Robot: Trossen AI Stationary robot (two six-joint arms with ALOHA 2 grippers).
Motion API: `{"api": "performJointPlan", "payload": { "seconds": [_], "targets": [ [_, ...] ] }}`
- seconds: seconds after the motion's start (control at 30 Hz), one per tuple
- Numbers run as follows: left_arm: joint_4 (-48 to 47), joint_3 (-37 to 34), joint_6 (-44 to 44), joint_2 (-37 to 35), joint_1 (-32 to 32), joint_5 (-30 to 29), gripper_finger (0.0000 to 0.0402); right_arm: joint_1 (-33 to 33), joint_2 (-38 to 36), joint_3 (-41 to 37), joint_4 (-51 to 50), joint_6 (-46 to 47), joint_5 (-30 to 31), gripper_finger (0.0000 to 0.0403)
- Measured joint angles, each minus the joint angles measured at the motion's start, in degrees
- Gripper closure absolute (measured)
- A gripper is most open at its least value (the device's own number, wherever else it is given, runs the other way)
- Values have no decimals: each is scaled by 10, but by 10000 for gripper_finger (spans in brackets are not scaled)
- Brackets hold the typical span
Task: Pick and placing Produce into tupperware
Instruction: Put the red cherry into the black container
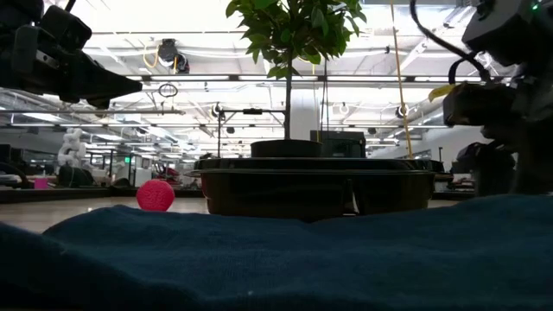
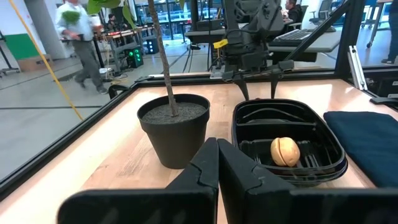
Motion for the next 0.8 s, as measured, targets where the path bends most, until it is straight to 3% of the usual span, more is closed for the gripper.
{"api": "performJointPlan", "payload": {
  "seconds": [0.33,0.8],
  "targets": [
    [0,0,-3,0,0,0,401,13,0,-1,-3,-30,29,138],
    [0,0,-5,0,0,0,401,12,0,-1,-5,-39,44,269]
  ]
}}
